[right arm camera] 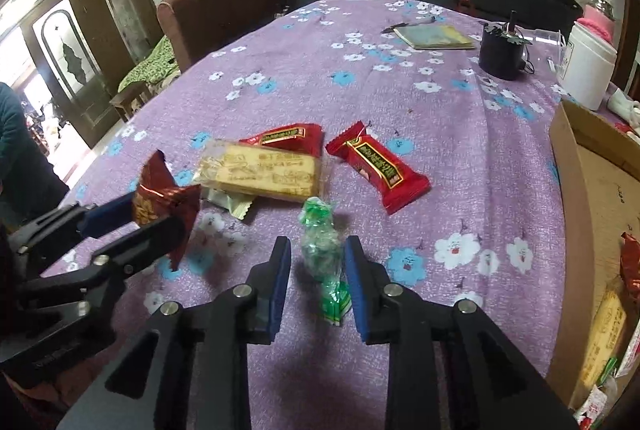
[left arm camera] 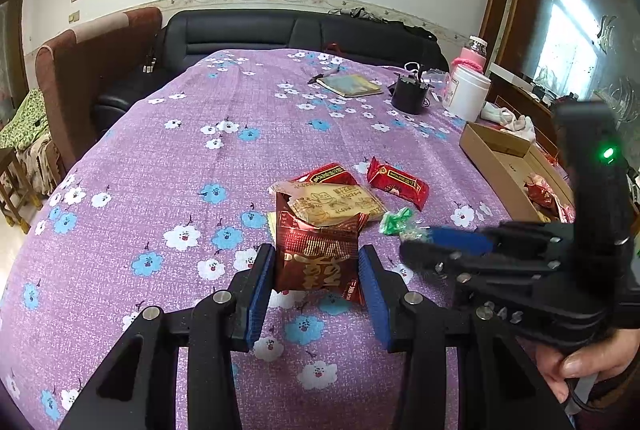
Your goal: Organize snacks
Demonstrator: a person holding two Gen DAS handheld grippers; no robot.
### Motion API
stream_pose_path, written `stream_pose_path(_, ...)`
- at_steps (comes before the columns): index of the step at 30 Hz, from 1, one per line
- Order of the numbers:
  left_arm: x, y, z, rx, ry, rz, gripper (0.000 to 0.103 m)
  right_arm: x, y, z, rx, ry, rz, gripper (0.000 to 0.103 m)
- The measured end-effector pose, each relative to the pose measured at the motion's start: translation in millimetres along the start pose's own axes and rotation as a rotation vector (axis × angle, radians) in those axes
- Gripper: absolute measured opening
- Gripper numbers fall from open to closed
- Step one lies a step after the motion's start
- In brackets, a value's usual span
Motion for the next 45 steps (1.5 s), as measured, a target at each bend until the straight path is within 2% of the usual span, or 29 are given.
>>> stream_pose_path(13,-0.9,-5.8,-2.0,0.0,-0.011,0.025,0.045,-8.4,-27.0,1.5,-0.049,0.048,0.085,0.02)
stream_pose_path(23,-2.7,-14.0,-4.3,-0.013,-0.026,0.049,0.045,-4.7,-22.2,-1.4,-0.068,0.044,0.085,0.02)
stream_pose_path(33,10.6,-45.0,-15.5,-0.034,-0.093,0.032,0.045,-2.8,-27.7,-3.0,-0.093,0.071,0.1,0.02)
stream_pose_path(45,16.7,-92.5,9.3,-0.104,-0.07,-0.005,0.045,0.1,-31.1,1.1,-0.097,0.103,0.117,0.021)
Point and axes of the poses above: each gripper's, at about its wrist camera, not at the fingertips, and y roughly the way its jaws point, z to its right, x to its underside, the point moved 3 cm from there along y, roughly the way its jaws point, and after that the axes turned 13 degrees about y, right-handed, at the moved point
